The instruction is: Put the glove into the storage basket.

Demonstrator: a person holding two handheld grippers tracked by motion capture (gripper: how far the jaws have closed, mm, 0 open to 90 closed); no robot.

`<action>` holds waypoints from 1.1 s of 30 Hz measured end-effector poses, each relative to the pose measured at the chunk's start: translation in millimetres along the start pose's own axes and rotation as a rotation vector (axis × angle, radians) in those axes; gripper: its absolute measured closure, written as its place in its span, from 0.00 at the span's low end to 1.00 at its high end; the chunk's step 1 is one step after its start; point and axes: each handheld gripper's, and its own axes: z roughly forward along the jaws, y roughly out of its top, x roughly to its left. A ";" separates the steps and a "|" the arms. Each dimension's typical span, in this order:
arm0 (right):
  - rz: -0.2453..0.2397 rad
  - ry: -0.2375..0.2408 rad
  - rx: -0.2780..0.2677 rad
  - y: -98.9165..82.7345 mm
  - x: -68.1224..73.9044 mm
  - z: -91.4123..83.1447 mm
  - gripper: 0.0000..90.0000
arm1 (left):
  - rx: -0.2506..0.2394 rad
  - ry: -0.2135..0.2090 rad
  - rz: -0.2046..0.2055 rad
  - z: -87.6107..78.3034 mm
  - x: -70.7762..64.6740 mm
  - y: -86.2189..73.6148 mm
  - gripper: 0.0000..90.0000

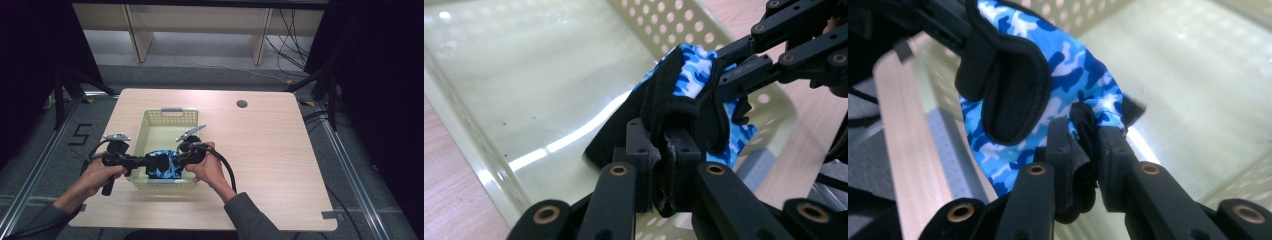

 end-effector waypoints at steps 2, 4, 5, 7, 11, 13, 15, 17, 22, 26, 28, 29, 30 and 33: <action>-0.026 -0.008 0.013 0.6 -0.7 3.2 0.88 | 0.005 -0.003 -0.004 1.6 0.6 0.0 0.92; -0.044 -0.016 0.031 1.0 -3.0 9.5 0.88 | 0.006 -0.002 -0.003 5.2 1.1 -1.0 0.92; 0.001 -0.027 0.066 0.4 -1.9 12.1 0.88 | 0.040 -0.005 0.003 6.7 3.2 -1.4 0.91; -0.015 -0.028 0.072 0.3 -4.1 14.1 0.88 | 0.036 0.008 0.000 8.2 3.3 -2.4 0.90; -0.012 -0.042 0.107 -0.2 -5.5 17.3 0.88 | 0.049 0.018 -0.021 12.1 7.3 -3.5 0.82; -0.003 -0.047 0.119 -0.5 -5.2 17.4 0.88 | 0.068 0.030 -0.010 10.5 7.8 -0.9 0.80; -0.008 -0.051 0.128 -0.7 -5.1 18.1 0.88 | 0.062 0.062 -0.009 9.1 5.3 1.0 0.74; -0.010 -0.056 0.138 -1.0 -5.3 18.8 0.88 | 0.059 0.089 0.005 5.8 3.8 4.0 0.67; -0.015 -0.065 0.153 -1.7 -6.1 20.0 0.88 | 0.118 0.123 0.042 1.1 5.9 5.8 0.61; -0.014 -0.068 0.162 -2.7 -7.4 20.1 0.87 | 0.077 0.140 0.006 -4.8 6.0 7.5 0.51; -0.018 -0.069 0.166 -3.0 -7.9 20.4 0.87 | 0.070 0.139 -0.001 -7.2 6.8 8.5 0.46; -0.019 -0.073 0.171 -3.2 -8.4 20.6 0.86 | 0.057 0.150 -0.014 -9.4 6.8 8.9 0.47; -0.019 -0.073 0.171 -3.2 -8.4 20.6 0.86 | 0.057 0.150 -0.014 -9.4 6.8 8.9 0.47; -0.007 -0.057 0.170 -2.6 -8.6 20.0 0.80 | 0.054 0.143 -0.005 -12.1 3.7 7.6 0.47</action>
